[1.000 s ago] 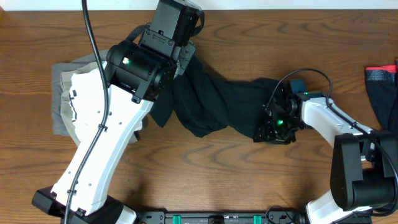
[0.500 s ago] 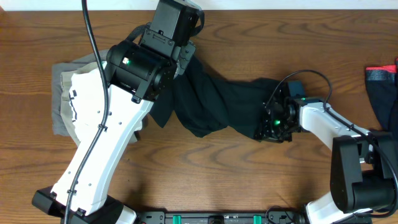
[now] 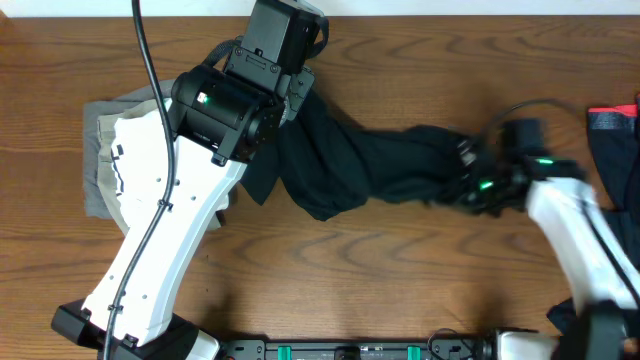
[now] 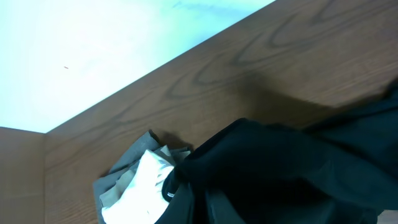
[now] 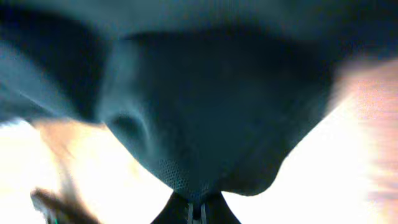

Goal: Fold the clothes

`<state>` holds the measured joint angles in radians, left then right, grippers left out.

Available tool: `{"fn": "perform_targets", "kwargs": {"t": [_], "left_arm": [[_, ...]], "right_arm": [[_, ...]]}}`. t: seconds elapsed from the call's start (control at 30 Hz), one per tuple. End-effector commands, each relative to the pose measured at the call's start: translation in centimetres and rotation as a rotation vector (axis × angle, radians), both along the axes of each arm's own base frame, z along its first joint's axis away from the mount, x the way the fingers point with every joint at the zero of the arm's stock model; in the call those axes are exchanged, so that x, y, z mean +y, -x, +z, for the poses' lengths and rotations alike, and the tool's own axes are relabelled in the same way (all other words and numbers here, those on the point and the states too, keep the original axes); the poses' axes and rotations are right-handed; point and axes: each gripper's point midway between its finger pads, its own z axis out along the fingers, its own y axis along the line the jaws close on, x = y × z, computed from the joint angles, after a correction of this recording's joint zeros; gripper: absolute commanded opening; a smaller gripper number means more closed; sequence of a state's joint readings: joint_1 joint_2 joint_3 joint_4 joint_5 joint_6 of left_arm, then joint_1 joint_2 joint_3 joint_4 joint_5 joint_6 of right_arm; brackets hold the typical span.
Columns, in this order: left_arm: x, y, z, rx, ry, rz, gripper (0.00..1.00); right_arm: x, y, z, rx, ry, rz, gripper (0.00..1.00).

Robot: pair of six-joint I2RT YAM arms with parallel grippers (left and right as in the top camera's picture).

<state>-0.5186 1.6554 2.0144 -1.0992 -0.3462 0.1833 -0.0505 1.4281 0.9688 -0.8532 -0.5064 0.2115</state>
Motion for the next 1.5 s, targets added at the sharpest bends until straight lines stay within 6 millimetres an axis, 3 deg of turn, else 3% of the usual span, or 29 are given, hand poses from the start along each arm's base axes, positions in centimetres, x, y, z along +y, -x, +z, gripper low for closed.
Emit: {"fn": "perform_targets", "kwargs": {"t": [0.0, 0.13, 0.3, 0.47, 0.7, 0.93, 1.1, 1.2, 1.33, 1.47], "left_arm": [[0.2, -0.1, -0.2, 0.001, -0.013, 0.005, 0.06], [0.3, 0.0, -0.4, 0.012, -0.02, 0.005, 0.06], [2.2, 0.8, -0.6, 0.031, -0.099, 0.056, 0.06], [2.2, 1.1, -1.0, 0.053, -0.1, 0.056, 0.06], [0.5, -1.9, -3.7, 0.067, -0.067, 0.043, 0.06], [0.5, -5.8, -7.1, 0.082, -0.071, 0.088, 0.06], [0.9, -6.8, -7.6, 0.074, -0.047, 0.124, 0.06], [0.7, -7.1, -7.3, 0.057, -0.037, 0.124, 0.06], [0.6, -7.1, -7.3, 0.056, -0.036, 0.122, 0.06], [0.7, -7.0, -7.4, 0.059, -0.038, 0.123, 0.06]], "right_arm": [[-3.7, -1.2, 5.7, -0.182, 0.071, -0.092, 0.01], [-7.2, 0.0, 8.7, -0.242, 0.153, -0.191, 0.01], [-9.0, 1.9, 9.6, -0.228, 0.184, -0.23, 0.01], [-10.1, 1.8, 9.6, -0.223, 0.19, -0.26, 0.01], [-10.2, -1.3, 6.7, -0.174, 0.147, -0.247, 0.01], [-9.9, -6.7, 1.9, -0.163, 0.09, -0.21, 0.04], [-10.5, -10.4, -0.8, -0.22, 0.064, -0.206, 0.07], [-10.1, -12.2, -1.5, -0.281, 0.031, -0.162, 0.17], [-9.8, -12.3, -2.2, -0.289, 0.022, -0.124, 0.39], [-9.4, -10.9, -2.9, -0.234, 0.021, -0.091, 0.47]]}}
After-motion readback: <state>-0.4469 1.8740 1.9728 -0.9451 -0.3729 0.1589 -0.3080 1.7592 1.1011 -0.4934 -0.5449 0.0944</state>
